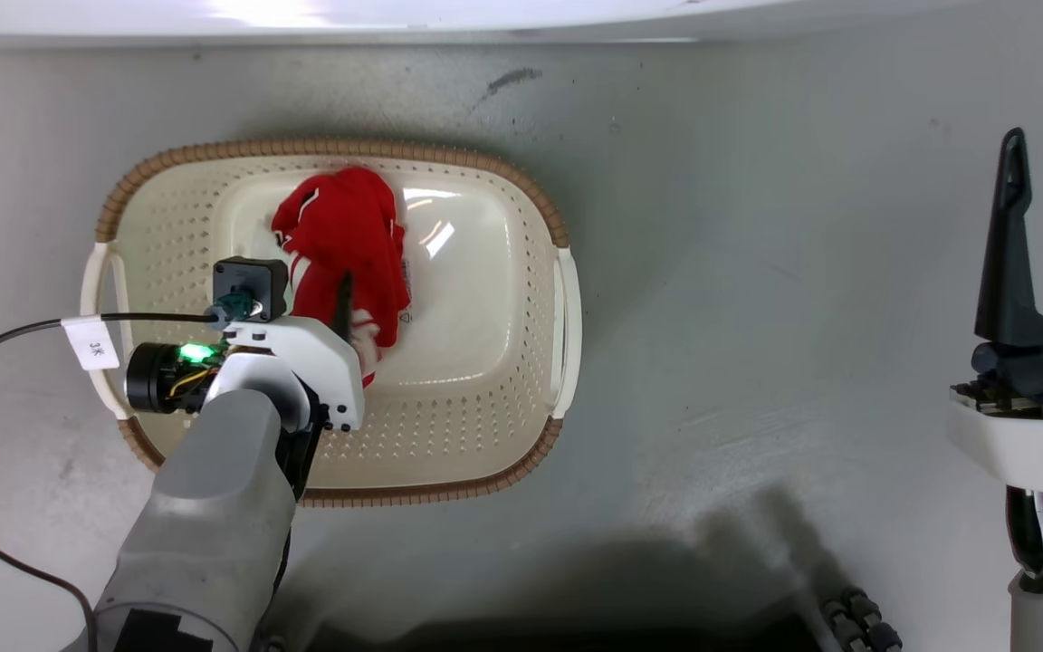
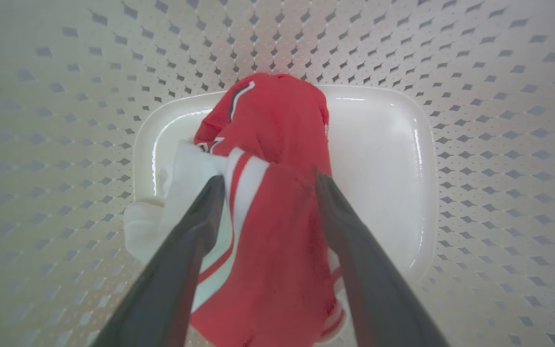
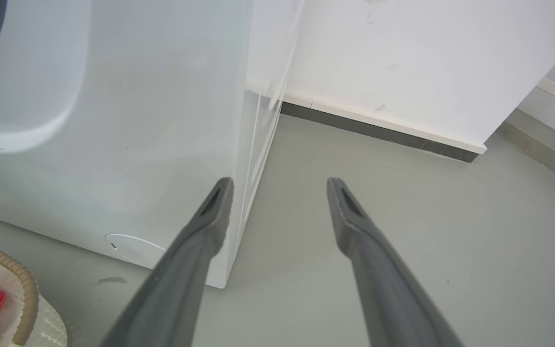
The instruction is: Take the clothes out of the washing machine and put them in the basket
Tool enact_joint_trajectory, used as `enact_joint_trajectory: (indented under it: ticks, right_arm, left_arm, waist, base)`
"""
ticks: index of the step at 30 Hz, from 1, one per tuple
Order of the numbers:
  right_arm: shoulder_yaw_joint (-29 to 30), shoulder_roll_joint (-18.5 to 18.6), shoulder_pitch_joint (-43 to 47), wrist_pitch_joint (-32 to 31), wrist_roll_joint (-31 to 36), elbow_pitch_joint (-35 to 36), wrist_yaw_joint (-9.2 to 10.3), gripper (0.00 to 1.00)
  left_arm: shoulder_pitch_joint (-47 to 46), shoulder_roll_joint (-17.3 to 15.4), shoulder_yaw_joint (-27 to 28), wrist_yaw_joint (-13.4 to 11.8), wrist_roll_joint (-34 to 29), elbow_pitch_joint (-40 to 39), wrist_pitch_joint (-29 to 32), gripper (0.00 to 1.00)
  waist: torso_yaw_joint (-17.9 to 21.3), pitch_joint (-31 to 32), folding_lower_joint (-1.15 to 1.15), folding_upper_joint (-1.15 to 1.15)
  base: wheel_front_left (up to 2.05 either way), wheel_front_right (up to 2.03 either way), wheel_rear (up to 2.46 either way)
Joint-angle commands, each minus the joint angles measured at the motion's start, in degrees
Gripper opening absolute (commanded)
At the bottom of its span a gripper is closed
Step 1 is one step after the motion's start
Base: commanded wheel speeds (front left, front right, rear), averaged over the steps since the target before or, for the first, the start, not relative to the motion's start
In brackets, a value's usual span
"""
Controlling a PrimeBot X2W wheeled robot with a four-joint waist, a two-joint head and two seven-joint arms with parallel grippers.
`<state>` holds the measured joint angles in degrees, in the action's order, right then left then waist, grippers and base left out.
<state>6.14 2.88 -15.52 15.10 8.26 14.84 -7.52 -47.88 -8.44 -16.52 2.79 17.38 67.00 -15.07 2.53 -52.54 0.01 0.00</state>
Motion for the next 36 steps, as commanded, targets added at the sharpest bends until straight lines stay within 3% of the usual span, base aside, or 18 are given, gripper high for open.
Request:
enact_joint_trajectory:
  ticks: [1,16,27,36]
  right_arm:
    - [-0.12,0.00,-0.20,0.11,0.16,-0.42,0.06,1.00]
    - [-2.01,0.00,2.40,0.11,-3.36,-11.10,0.06,1.00]
    - [-2.15,-0.01,5.03,0.10,-5.81,-15.08,0.06,1.00]
    - [-2.77,0.00,6.58,0.10,-7.80,-17.47,0.06,1.00]
  left_arm:
    - [0.97,-0.13,-0.10,0.35,-0.50,-1.58,-0.15,1.00]
    - [16.82,-2.73,5.09,2.75,-4.39,-19.24,-0.15,1.00]
    - [25.61,-2.71,6.86,3.63,-9.40,-34.12,-0.14,1.00]
    - [28.00,-3.51,7.41,4.47,-9.41,-41.59,-0.15,1.00]
  waist:
    - [-0.10,1.41,-0.01,0.00]
    - [0.93,20.11,-0.01,0.00]
    - [1.31,28.41,-0.01,0.00]
    - [3.33,32.34,-0.01,0.00]
  base:
    - [0.00,0.00,0.00]
    - [0.00,0.00,0.00]
    - [0.00,0.00,0.00]
    - [0.00,0.00,0.00]
